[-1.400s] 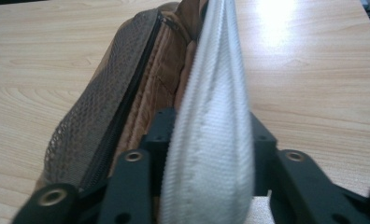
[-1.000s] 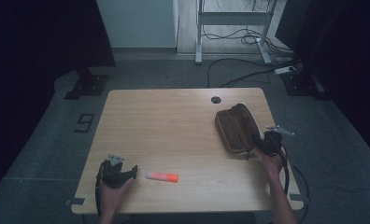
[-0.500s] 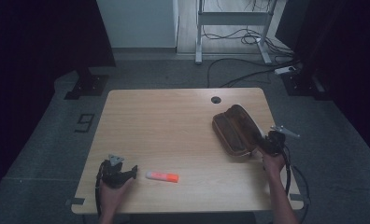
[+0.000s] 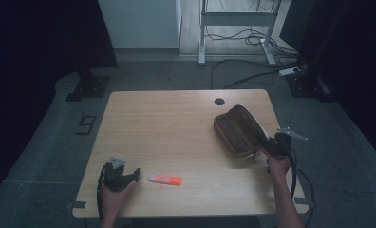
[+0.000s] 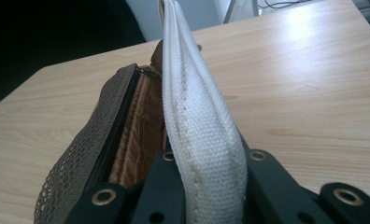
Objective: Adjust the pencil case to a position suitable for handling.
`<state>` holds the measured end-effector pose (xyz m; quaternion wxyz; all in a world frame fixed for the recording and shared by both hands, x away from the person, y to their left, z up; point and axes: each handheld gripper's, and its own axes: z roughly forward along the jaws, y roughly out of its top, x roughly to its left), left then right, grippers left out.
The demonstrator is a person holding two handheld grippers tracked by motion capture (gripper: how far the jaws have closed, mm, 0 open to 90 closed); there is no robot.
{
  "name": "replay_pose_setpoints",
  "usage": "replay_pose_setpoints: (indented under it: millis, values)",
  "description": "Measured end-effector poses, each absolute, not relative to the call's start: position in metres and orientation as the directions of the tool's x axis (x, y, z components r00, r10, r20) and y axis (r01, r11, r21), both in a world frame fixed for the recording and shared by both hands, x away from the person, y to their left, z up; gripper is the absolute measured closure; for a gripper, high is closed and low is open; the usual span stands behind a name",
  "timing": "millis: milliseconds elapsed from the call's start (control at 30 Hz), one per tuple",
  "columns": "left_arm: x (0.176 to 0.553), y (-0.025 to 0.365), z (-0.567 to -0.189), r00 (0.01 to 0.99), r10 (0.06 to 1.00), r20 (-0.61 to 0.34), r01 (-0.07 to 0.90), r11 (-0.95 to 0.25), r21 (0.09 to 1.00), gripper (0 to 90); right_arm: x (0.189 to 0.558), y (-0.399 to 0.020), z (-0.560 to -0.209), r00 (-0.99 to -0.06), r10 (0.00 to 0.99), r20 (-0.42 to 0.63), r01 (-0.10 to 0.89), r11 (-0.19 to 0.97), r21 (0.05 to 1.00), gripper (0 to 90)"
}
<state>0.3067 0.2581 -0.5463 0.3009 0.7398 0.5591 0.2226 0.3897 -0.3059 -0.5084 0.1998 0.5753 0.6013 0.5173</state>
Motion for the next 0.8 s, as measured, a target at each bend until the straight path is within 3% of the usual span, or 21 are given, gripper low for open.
replay_pose_setpoints:
  millis: [800]
  values:
    - [0.307, 0.258, -0.546, 0.276, 0.961, -0.007, 0.693, -0.194, 0.694, 19.3, 0.382, -0.289, -0.493, -0.343, 0.874, 0.345, 0.46, -0.164, 0.873, 82.9]
